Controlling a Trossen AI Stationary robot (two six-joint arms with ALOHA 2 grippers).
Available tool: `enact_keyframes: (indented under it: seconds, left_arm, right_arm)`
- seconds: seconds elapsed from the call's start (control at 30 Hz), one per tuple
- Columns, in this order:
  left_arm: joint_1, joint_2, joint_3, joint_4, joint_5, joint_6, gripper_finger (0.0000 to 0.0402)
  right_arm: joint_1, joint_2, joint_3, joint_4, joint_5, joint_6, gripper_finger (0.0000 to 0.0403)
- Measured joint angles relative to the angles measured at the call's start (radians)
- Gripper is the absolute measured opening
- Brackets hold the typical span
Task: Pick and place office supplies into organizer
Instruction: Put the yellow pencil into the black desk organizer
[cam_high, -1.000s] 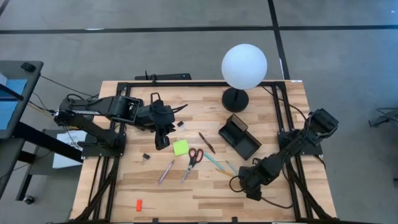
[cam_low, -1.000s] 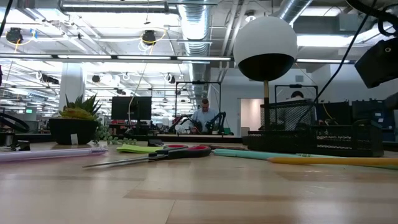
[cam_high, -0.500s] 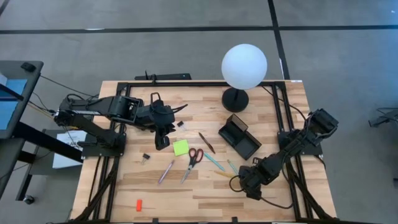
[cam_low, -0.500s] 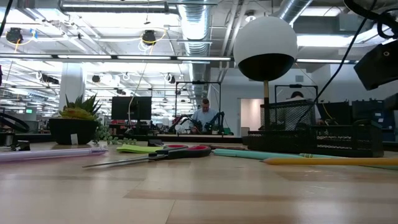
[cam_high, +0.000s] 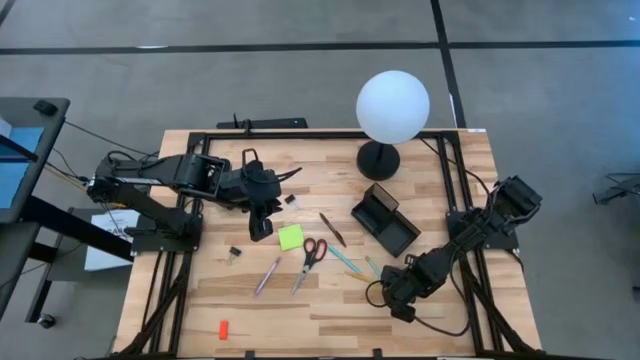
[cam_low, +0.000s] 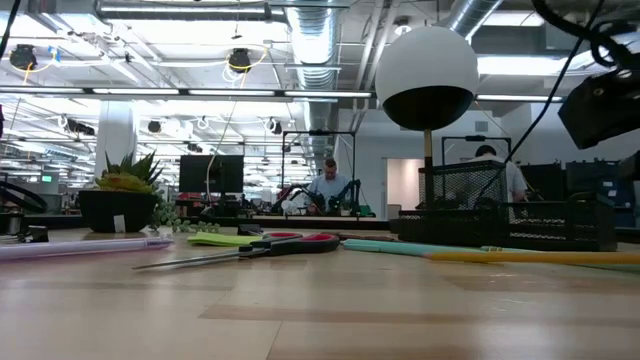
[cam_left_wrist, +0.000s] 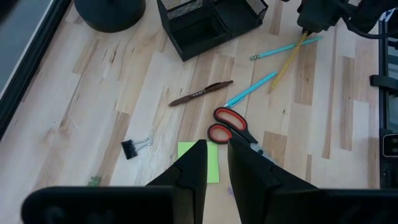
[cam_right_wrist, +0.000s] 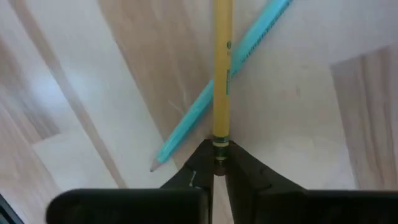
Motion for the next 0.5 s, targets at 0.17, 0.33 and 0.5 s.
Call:
enact_keyframes:
  seconds: [0.17,0.33,0.5]
  left_arm:
    - [0.000,0.000,0.000,0.000,0.000,0.000,0.0057]
    - [0.000,0.000,0.000,0.001,-0.033,-0.008,0.0057]
    - [0.000,0.000,0.000,0.008,-0.129,-0.002,0.0057]
  right_arm:
    - [0.001,-0.075,0.050,-0.185,-0.025,0.033,0.0010]
    - [-0.009,-0.193,0.220,-0.487,-0.063,0.030,0.0012]
    - [-0.084,-0.227,0.452,-0.855,-0.115,-0.087,0.0009]
